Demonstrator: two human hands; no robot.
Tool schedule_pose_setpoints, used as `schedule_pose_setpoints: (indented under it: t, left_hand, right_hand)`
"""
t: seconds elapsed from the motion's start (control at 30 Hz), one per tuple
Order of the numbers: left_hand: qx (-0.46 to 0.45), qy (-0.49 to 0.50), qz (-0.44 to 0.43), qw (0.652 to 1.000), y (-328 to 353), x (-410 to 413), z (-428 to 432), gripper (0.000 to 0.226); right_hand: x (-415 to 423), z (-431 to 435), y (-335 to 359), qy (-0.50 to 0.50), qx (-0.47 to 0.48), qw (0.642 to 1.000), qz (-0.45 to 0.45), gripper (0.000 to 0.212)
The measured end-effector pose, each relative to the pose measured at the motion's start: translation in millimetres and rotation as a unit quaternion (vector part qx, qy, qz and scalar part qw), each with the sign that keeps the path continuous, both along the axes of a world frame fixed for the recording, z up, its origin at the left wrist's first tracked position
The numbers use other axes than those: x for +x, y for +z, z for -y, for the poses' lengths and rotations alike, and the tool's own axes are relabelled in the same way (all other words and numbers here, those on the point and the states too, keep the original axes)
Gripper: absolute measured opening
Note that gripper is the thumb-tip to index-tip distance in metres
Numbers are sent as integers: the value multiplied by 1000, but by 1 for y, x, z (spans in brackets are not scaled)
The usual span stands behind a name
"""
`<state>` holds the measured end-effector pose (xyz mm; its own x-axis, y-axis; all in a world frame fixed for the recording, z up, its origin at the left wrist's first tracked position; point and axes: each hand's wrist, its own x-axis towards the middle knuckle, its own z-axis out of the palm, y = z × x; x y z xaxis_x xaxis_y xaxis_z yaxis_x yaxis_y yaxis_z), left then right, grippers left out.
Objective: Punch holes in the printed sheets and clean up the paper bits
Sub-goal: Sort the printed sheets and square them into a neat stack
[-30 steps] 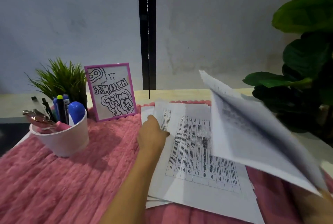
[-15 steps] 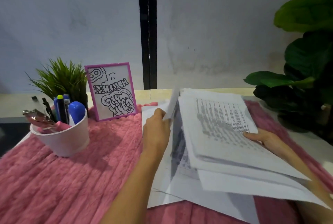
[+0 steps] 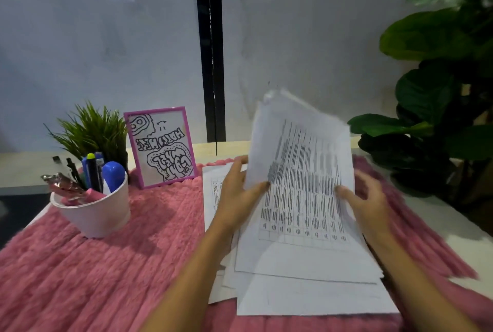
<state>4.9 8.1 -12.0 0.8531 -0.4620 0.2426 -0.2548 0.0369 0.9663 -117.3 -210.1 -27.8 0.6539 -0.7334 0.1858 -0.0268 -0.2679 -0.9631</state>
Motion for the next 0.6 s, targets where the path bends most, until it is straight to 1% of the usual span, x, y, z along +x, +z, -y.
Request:
schedule_pose_setpoints:
  t: [0.03, 0.07, 0.1, 0.13, 0.2, 0.23, 0.3, 0.33, 0.37, 0.43, 0.47, 0.53, 0.6]
  left_hand:
    - [-42, 10, 19, 999, 9, -2, -3, 46]
    - [-81, 18, 35, 996, 19, -5, -6, 48]
    - [-110, 24, 54, 992, 28, -8, -9, 50]
    - [-127, 28, 86, 988, 38, -14, -11, 49]
    - [-134, 52, 194, 970, 55, -28, -13, 44]
    - [-128, 69, 256, 956, 62, -34, -13, 43]
    - [-107, 86, 351, 926, 71, -41, -11, 41]
    - [-100, 94, 372, 918, 75, -45, -9, 42]
    - [-98, 103, 377, 915, 77, -49, -6, 45]
    - [-97, 123, 357, 921, 81, -55, -3, 48]
    - [-97, 134, 343, 925, 82, -56, -3, 50]
    - [-106, 151, 290, 939, 78, -53, -5, 55]
    - [-136, 152, 223, 953, 77, -50, -7, 60]
  right_hand:
    - [-1, -1, 9, -6, 20, 999, 45, 68]
    - [-4, -4, 24, 6, 59, 994, 95, 73]
    - [-4, -4, 37, 44, 94, 985, 138, 65]
    - [-5, -9, 53, 82, 99, 980, 154, 52]
    - [-7, -18, 78, 104, 43, 982, 153, 55]
    - [-8, -23, 89, 111, 9, 979, 169, 51]
    - [-7, -36, 103, 105, -53, 975, 187, 28]
    - [-8, -42, 106, 100, -77, 973, 193, 27]
    - [-7, -49, 109, 103, -87, 970, 202, 31]
    - [-9, -63, 110, 105, -100, 965, 220, 45]
    - [-10, -68, 110, 100, -111, 964, 222, 45]
    - [-10, -71, 103, 86, -117, 967, 208, 36]
    - [-12, -70, 93, 74, -80, 974, 201, 35]
